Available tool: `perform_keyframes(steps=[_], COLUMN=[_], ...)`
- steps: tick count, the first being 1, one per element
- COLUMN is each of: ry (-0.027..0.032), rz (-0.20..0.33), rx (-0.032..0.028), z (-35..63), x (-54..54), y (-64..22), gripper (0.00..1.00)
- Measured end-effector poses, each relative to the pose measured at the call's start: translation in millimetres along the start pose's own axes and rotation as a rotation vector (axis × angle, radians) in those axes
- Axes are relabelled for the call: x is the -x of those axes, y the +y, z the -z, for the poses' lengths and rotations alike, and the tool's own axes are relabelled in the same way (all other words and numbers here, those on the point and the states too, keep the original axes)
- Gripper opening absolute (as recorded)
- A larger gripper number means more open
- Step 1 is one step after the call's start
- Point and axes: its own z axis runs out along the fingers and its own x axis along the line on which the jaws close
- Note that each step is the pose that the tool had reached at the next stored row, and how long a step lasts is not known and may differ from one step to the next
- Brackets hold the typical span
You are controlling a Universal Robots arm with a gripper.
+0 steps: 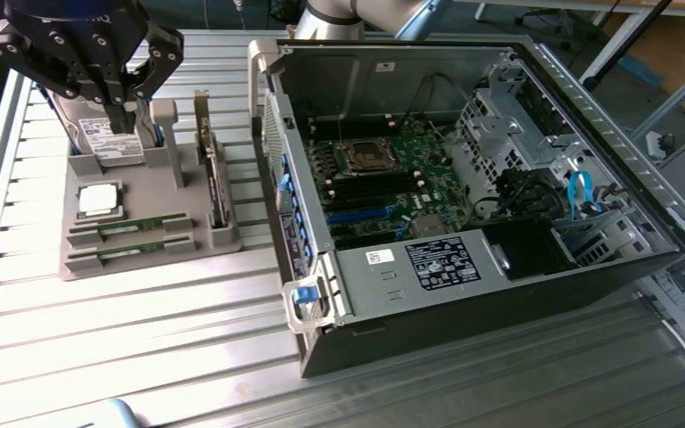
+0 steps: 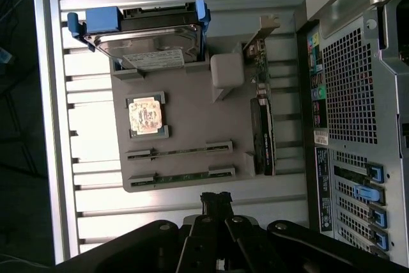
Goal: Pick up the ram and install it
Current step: 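Reach for the ram, then pick up the ram and move it above insertion slot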
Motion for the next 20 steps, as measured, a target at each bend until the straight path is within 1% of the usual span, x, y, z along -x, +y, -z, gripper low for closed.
perform_keyframes(steps=[8,10,12,20], ry=[0.0000,0.0004,0.0010,0.0047], rz=[0.000,0.009,0.023,0.107], rx=[0.0000,0.0002,0.0006,0.0026], z=[0.0,0.0,0.0,0.0], x=[0.0,0.0,-0.1,0.0], y=[0.0,0.0,0.1,0.0], gripper=[0.11,0.11,0.11,0.11])
